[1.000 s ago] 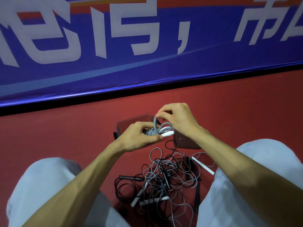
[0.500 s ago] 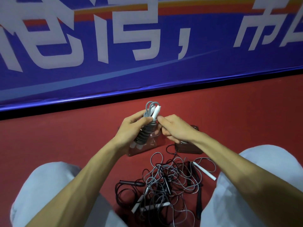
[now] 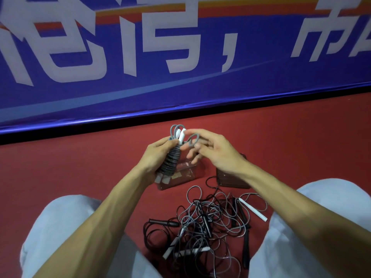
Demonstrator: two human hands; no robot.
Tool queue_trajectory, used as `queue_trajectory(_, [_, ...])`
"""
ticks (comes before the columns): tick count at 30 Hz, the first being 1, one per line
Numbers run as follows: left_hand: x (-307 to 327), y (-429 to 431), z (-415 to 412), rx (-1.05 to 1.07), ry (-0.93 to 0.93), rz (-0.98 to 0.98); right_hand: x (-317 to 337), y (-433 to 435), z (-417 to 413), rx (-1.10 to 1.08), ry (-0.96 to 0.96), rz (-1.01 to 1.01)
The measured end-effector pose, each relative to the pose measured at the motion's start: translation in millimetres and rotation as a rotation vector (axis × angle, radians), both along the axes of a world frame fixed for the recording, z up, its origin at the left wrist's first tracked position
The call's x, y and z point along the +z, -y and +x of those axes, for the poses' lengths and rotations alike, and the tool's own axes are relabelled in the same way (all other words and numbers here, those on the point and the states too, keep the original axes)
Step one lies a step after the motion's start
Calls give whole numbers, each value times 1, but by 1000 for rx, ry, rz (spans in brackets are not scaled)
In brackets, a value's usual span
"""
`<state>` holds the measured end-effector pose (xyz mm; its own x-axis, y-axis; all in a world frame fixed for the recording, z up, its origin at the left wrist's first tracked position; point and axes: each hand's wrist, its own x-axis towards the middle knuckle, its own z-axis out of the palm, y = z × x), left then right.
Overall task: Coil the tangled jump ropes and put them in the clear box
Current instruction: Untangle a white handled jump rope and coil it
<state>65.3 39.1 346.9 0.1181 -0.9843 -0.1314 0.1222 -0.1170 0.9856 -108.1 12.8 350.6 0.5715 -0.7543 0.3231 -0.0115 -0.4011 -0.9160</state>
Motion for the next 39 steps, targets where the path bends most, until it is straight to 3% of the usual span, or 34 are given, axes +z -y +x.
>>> queue_trajectory(4, [3, -5, -6, -110, -23, 29, 1, 1, 0, -229, 54, -98])
queue_trajectory(8, [4, -10, -13, -192, -45, 47, 1, 7, -3, -568, -109, -516])
queue_trajectory(11, [3, -9, -14, -213, -48, 58, 3, 9, -4, -567, -131, -598])
queue_trajectory(16, [1, -7, -16, -207, -50, 78, 5, 7, 1, -449, -111, -609])
queue_trajectory(23, [-1, -2, -13, -173, -58, 130, 10, 8, -6, -321, -249, -482])
queue_trajectory(29, [-2, -1, -15, -178, -41, 96, 8, 14, -12, -513, -193, -378])
queue_trajectory(39, [-2, -4, -20, -95, 139, 3, 0, 11, -9, -677, -417, -488])
